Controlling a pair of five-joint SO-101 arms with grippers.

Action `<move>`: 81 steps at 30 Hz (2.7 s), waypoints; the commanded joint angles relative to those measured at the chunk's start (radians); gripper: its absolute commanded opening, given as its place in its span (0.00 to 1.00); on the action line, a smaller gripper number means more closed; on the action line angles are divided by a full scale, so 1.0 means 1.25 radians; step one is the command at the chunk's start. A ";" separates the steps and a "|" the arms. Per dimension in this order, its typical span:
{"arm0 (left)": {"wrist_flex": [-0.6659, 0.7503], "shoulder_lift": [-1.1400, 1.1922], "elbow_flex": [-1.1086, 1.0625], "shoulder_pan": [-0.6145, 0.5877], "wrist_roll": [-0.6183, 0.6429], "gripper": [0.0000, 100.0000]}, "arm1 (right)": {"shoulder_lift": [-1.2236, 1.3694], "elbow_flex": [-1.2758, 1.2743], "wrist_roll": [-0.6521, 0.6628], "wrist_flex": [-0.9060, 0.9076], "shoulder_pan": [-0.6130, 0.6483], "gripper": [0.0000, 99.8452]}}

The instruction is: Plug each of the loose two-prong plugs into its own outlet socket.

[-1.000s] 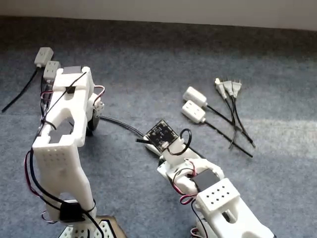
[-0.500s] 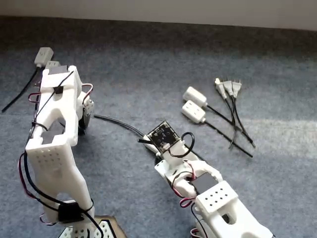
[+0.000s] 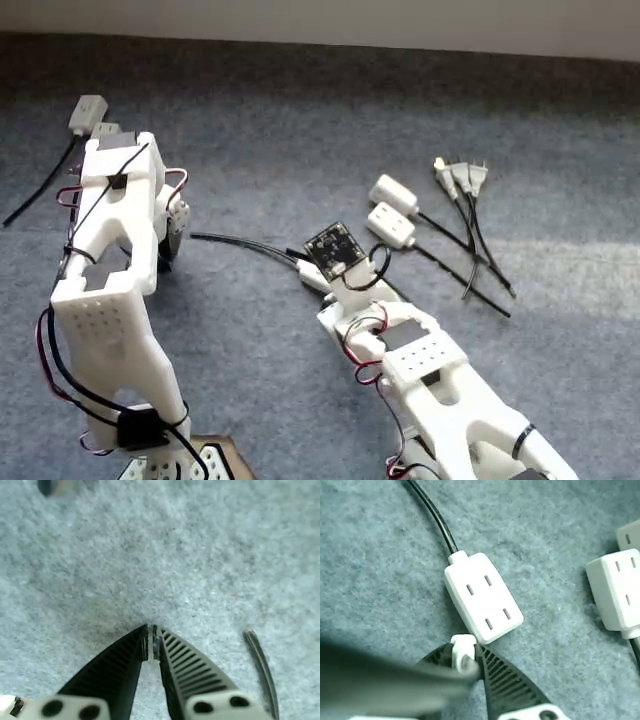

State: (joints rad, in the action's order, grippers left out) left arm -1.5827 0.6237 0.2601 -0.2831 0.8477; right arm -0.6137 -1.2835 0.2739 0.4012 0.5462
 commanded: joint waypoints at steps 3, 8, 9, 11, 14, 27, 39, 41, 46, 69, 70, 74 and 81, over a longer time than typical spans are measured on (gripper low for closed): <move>-0.012 -0.014 0.028 -0.004 -0.007 0.05 | 0.009 0.045 0.047 -0.036 -0.037 0.01; -0.012 -0.014 0.026 -0.004 -0.007 0.05 | 0.013 0.089 0.049 -0.037 -0.105 0.01; -0.012 -0.014 0.026 -0.004 -0.007 0.05 | 0.013 0.093 0.049 -0.037 -0.107 0.01; -0.012 -0.014 0.026 -0.004 -0.007 0.05 | 0.015 0.093 0.049 -0.037 -0.107 0.01; -0.012 -0.014 0.026 -0.004 -0.007 0.05 | 0.063 0.099 0.075 -0.037 -0.111 0.01; -0.012 -0.014 0.029 -0.004 -0.007 0.05 | 0.053 0.288 -0.047 0.242 -0.115 0.01; -0.006 -0.013 0.026 0.060 -0.151 0.05 | 0.209 0.467 -0.345 0.272 -0.090 0.01; -0.006 -0.013 0.029 0.064 -0.157 0.05 | 0.241 0.487 -0.366 0.274 -0.089 0.01; -0.006 -0.013 0.030 0.066 -0.152 0.05 | 0.255 0.487 -0.416 0.272 -0.094 0.01; -0.006 -0.013 0.030 0.066 -0.156 0.05 | 0.258 0.377 -0.427 0.170 -0.147 0.01; -0.006 -0.013 0.030 0.066 -0.156 0.05 | 0.255 0.371 -0.427 0.171 -0.145 0.01; -0.006 -0.013 0.030 0.066 -0.156 0.05 | 0.256 0.366 -0.427 0.174 -0.132 0.01; -0.005 -0.013 0.030 0.066 -0.156 0.05 | 0.252 0.370 -0.426 0.187 -0.106 0.01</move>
State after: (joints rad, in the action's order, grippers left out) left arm -1.5827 0.6237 0.2601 -0.2202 0.6636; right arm -0.2869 -0.8216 -0.2493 0.6191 0.3928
